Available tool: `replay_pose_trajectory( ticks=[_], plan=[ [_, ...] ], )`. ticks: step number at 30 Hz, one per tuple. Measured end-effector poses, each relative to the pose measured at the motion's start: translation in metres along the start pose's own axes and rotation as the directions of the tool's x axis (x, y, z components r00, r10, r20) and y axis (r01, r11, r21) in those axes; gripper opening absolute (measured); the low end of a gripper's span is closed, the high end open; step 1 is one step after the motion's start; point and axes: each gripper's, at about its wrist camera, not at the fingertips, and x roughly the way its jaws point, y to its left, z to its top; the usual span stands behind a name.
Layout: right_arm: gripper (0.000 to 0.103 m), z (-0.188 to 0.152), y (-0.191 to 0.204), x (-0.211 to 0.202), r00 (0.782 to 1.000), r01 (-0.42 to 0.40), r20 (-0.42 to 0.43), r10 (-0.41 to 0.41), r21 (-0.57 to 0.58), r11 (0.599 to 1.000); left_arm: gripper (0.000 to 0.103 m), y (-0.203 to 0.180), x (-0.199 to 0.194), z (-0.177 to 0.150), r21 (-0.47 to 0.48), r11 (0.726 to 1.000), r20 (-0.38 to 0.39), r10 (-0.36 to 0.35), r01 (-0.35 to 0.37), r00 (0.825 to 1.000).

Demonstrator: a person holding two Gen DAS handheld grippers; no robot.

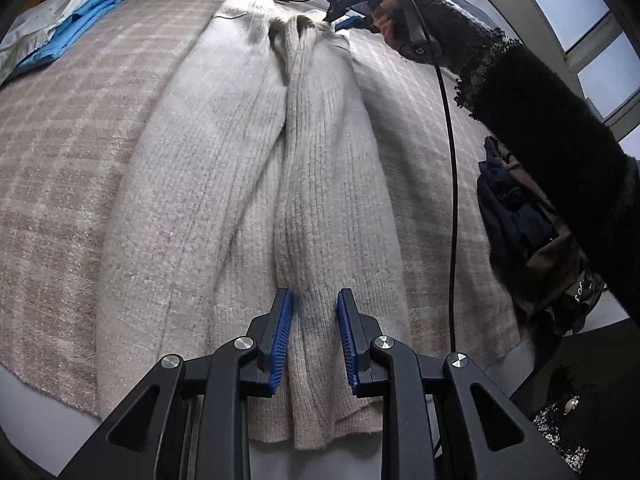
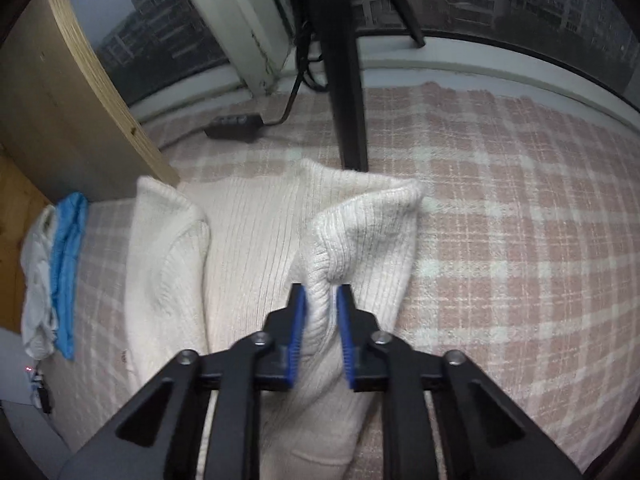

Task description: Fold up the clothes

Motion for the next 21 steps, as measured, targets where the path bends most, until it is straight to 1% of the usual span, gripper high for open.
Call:
replay_pose_trajectory(
  ticks=[3, 4, 5, 6, 7, 8, 9, 10, 14, 15, 17, 20, 21],
  plan=[
    [0.011, -0.004, 0.002, -0.010, 0.999, -0.037, 0.032, 0.039, -0.042, 0.998, 0.021, 0.001, 0.001, 0.000, -0.004, 1.000, -0.001, -0.009, 0.009, 1.000],
    [0.013, -0.005, 0.002, -0.013, 0.998, -0.049, 0.042, 0.052, -0.056, 0.997, 0.021, 0.001, 0.002, 0.000, -0.003, 1.000, -0.003, -0.011, 0.011, 1.000],
    [0.014, -0.006, 0.003, -0.010, 0.999, -0.045, 0.017, 0.046, -0.071, 0.997, 0.021, 0.001, 0.002, -0.001, 0.000, 1.000, -0.004, -0.010, 0.010, 1.000],
    [0.016, -0.005, 0.003, -0.003, 0.999, -0.038, -0.026, 0.036, -0.078, 0.996, 0.021, 0.000, 0.002, -0.001, 0.003, 1.000, -0.005, -0.009, 0.009, 1.000],
    [0.016, -0.004, 0.000, -0.003, 0.998, -0.048, -0.044, 0.045, -0.066, 0.997, 0.021, 0.000, 0.001, -0.001, 0.005, 1.000, -0.005, -0.009, 0.009, 1.000],
    [0.016, -0.002, -0.009, -0.011, 0.996, -0.085, -0.023, 0.085, -0.022, 0.996, 0.021, 0.000, 0.000, -0.002, 0.005, 1.000, -0.005, -0.009, 0.009, 1.000],
    [0.017, 0.001, -0.022, -0.024, 0.989, -0.146, 0.018, 0.146, 0.035, 0.989, 0.021, 0.000, -0.001, -0.002, 0.006, 1.000, -0.005, -0.010, 0.010, 1.000],
    [0.019, 0.003, -0.030, -0.035, 0.981, -0.190, 0.048, 0.187, 0.068, 0.979, 0.021, 0.000, -0.001, -0.003, 0.006, 1.000, -0.004, -0.010, 0.010, 1.000],
    [0.019, 0.008, -0.052, -0.065, 0.953, -0.293, 0.125, 0.277, 0.138, 0.946, 0.021, 0.001, -0.002, -0.005, -0.001, 1.000, -0.003, -0.023, 0.023, 1.000],
    [0.019, 0.009, -0.053, -0.067, 0.951, -0.298, 0.129, 0.281, 0.136, 0.945, 0.021, 0.000, -0.001, -0.006, 0.000, 1.000, -0.004, -0.023, 0.023, 1.000],
    [0.019, 0.013, -0.038, -0.056, 0.961, -0.267, 0.103, 0.258, 0.086, 0.960, 0.021, -0.002, 0.000, -0.005, 0.003, 1.000, -0.003, -0.028, 0.028, 1.000],
    [0.019, 0.022, -0.027, -0.022, 0.982, -0.178, 0.065, 0.175, 0.054, 0.982, 0.021, -0.004, -0.001, -0.004, 0.014, 1.000, -0.001, -0.026, 0.026, 1.000],
    [0.019, 0.026, -0.025, -0.007, 0.985, -0.166, 0.048, 0.163, 0.060, 0.984, 0.021, -0.005, -0.003, -0.005, 0.015, 1.000, 0.001, -0.027, 0.027, 1.000]
  ],
)
